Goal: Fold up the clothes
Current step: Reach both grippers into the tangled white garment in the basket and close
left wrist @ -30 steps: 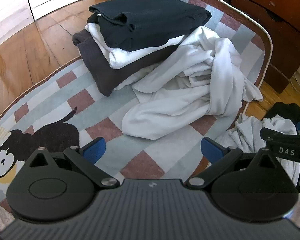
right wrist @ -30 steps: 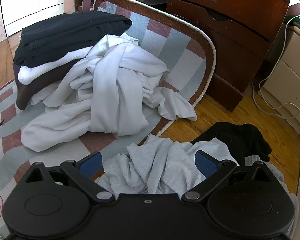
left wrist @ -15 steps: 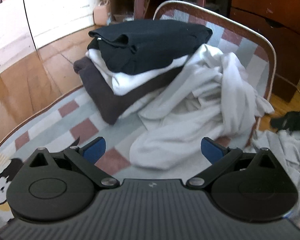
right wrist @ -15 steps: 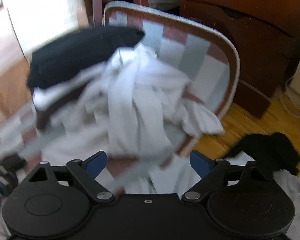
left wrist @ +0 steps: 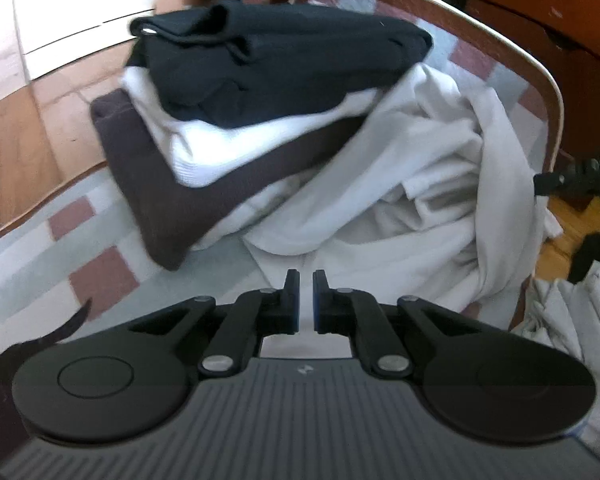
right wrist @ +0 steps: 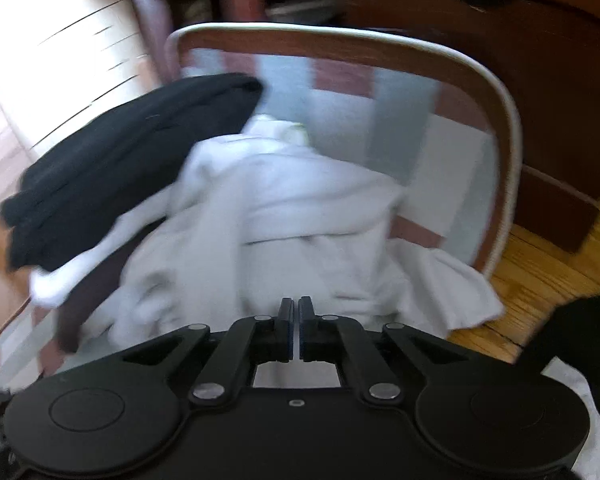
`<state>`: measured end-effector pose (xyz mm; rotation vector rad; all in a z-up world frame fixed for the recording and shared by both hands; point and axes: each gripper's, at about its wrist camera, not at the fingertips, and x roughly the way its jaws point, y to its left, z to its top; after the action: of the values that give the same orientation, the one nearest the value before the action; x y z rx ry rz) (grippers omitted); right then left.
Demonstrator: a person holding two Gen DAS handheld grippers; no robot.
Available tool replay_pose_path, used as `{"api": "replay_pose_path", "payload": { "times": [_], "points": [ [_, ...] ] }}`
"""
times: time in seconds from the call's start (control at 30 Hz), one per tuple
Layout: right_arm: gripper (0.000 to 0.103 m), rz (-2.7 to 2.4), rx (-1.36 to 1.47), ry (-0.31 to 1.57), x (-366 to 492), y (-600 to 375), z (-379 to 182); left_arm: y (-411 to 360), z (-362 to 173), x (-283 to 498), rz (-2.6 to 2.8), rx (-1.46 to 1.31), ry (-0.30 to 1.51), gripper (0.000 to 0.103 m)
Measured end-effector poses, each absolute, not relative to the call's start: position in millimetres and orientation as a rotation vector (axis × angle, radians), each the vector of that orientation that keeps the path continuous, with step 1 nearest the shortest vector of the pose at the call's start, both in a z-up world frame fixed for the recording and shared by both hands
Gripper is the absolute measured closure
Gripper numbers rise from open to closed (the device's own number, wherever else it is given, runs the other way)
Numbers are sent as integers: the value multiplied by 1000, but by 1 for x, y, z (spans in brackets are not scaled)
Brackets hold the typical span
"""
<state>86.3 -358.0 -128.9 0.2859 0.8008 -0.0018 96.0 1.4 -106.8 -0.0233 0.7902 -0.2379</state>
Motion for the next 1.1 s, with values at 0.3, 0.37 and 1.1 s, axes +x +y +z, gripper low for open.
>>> {"api": "replay_pose_path", "payload": {
  "times": [0.3, 0.37, 1.1],
  "points": [
    [13, -1, 984, 782, 83, -440, -173, -25, -109, 132, -362, -117, 773, 97],
    [13, 17, 1125, 779, 80, -452, -192, -29, -109, 142, -382, -167, 768, 97],
    [68, 182, 1261, 671, 101, -451, -245, -94, -164, 223, -586, -295, 954, 15]
  ]
}}
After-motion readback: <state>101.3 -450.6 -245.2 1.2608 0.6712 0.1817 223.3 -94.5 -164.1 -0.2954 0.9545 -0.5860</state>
